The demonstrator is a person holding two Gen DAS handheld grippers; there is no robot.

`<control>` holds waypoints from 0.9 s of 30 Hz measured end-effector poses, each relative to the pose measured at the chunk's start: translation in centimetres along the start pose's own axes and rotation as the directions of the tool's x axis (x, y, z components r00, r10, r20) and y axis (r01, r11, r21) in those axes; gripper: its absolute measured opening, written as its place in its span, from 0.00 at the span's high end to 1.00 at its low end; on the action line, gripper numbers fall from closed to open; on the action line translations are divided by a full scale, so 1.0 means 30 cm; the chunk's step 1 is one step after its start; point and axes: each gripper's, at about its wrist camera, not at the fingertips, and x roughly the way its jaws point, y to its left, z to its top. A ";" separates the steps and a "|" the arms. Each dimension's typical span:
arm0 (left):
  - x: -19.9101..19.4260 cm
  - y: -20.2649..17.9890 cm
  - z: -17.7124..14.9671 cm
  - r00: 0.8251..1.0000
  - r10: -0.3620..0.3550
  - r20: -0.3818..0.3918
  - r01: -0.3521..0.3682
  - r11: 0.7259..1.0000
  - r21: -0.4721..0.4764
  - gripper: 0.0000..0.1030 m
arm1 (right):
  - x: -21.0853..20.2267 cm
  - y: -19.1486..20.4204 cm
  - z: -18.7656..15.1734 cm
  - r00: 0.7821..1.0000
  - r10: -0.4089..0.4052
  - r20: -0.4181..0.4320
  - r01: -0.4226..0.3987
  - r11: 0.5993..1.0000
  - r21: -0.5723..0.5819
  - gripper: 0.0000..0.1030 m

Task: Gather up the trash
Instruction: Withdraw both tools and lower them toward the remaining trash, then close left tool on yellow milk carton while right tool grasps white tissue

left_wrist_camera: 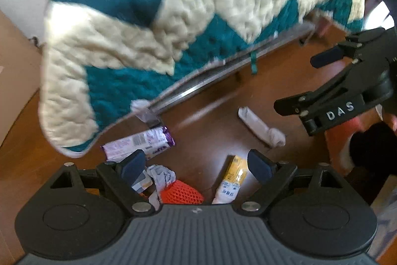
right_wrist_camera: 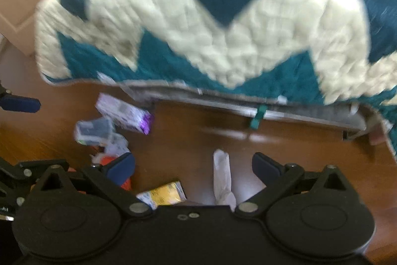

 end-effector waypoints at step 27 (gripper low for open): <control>0.817 -0.151 -0.214 0.940 -0.154 -0.305 0.182 0.981 0.063 0.13 | 0.775 -0.195 -0.271 0.891 0.011 -0.455 0.080 0.980 0.181 0.14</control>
